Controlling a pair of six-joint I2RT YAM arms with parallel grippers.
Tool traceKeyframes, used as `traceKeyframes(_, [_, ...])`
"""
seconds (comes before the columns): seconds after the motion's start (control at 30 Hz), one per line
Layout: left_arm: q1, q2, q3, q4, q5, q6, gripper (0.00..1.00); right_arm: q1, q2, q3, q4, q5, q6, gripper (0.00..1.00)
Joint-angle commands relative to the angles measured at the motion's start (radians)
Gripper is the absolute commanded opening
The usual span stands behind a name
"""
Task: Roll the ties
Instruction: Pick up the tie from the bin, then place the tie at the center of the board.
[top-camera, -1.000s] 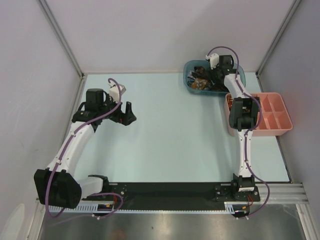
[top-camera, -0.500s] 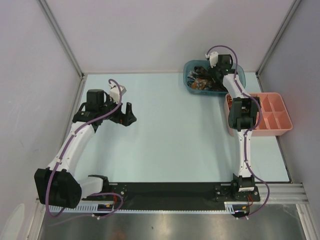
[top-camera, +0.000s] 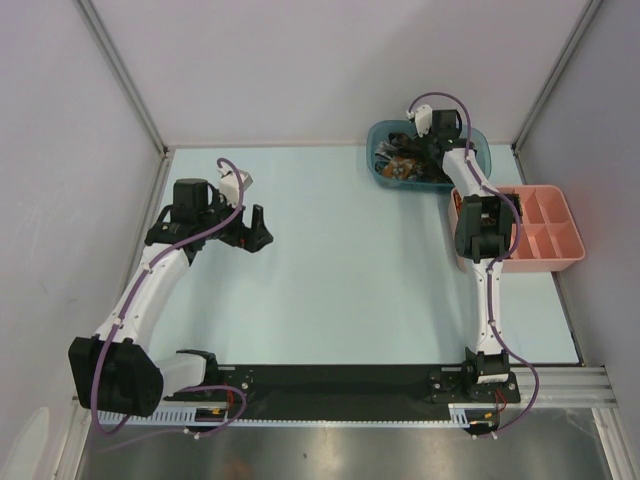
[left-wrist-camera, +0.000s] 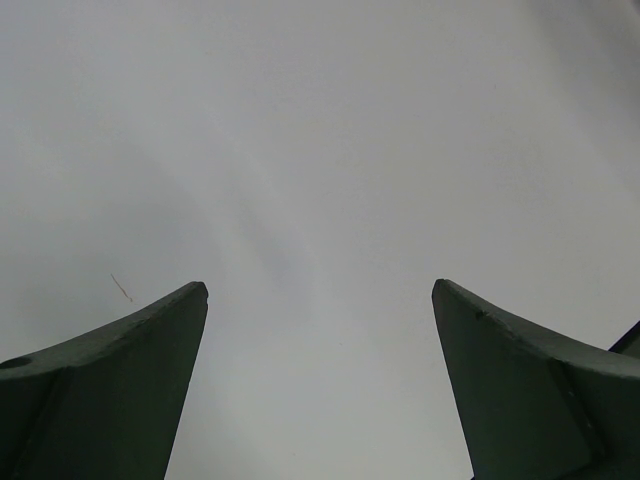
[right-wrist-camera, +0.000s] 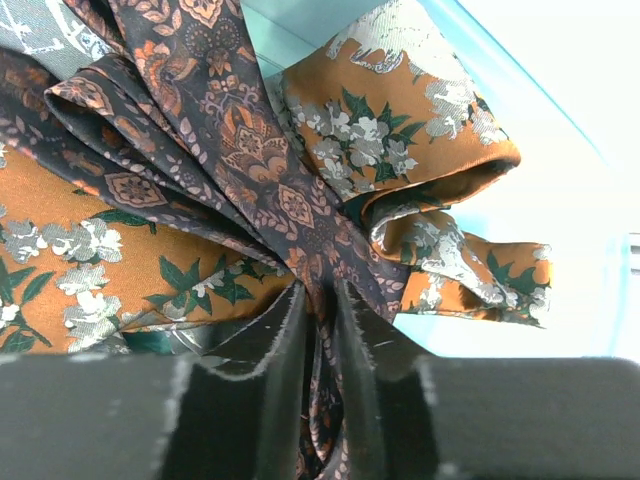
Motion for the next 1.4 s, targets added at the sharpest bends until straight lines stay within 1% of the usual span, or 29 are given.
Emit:
traceKeyframes(0.0, [0.006,-0.020,0.013,0.012,0.015,-0.008,1.00,0.002,0.012,0.004,0.012,0.015,-0.011,0.21])
traceKeyframes(0.03, [0.005,-0.023,0.015,0.010,0.015,-0.005,0.99,0.003,0.012,0.005,0.007,0.014,-0.011,0.19])
traceKeyframes(0.13, [0.005,-0.028,0.018,0.007,0.010,-0.004,1.00,0.006,0.006,0.007,-0.008,0.010,-0.013,0.00])
traceKeyframes(0.27, [0.005,-0.038,0.024,0.001,0.009,0.000,1.00,0.007,-0.040,-0.033,0.009,0.000,-0.002,0.00])
traceKeyframes(0.4, [0.006,-0.044,0.032,-0.002,0.004,-0.001,0.99,0.015,-0.155,-0.074,0.061,-0.016,0.024,0.00])
traceKeyframes(0.63, [0.008,-0.037,0.070,-0.002,-0.017,-0.020,0.99,0.052,-0.338,-0.071,0.087,-0.045,0.079,0.00])
traceKeyframes(0.73, [0.019,-0.040,0.093,-0.004,-0.022,-0.032,0.99,0.081,-0.401,-0.059,0.069,-0.051,0.096,0.00])
traceKeyframes(0.77, [0.028,-0.041,0.099,-0.010,-0.024,-0.035,0.99,0.090,-0.445,-0.056,0.050,-0.086,0.104,0.00])
traceKeyframes(0.9, [0.071,-0.041,0.140,-0.024,0.022,-0.052,1.00,0.151,-0.559,-0.035,-0.003,-0.132,0.139,0.00])
traceKeyframes(1.0, [0.120,-0.049,0.159,-0.031,0.102,-0.060,0.99,0.193,-0.648,-0.036,-0.059,-0.163,0.171,0.00])
traceKeyframes(1.03, [0.153,-0.052,0.162,-0.031,0.116,-0.060,1.00,0.228,-0.671,-0.053,-0.068,-0.164,0.180,0.00])
traceKeyframes(1.17, [0.180,-0.078,0.165,-0.045,0.147,-0.044,0.99,0.300,-0.789,-0.113,-0.100,-0.195,0.245,0.00])
traceKeyframes(1.2, [0.183,-0.086,0.164,-0.048,0.151,-0.038,1.00,0.315,-0.822,-0.117,-0.108,-0.210,0.281,0.00])
traceKeyframes(1.3, [0.186,-0.109,0.157,-0.048,0.156,-0.032,0.99,0.392,-0.869,-0.134,-0.109,-0.232,0.317,0.00])
traceKeyframes(1.33, [0.187,-0.110,0.157,-0.050,0.159,-0.034,0.99,0.404,-0.873,-0.134,-0.111,-0.249,0.366,0.00])
traceKeyframes(1.37, [0.189,-0.112,0.160,-0.059,0.162,-0.031,0.99,0.414,-0.876,-0.149,-0.117,-0.306,0.393,0.00])
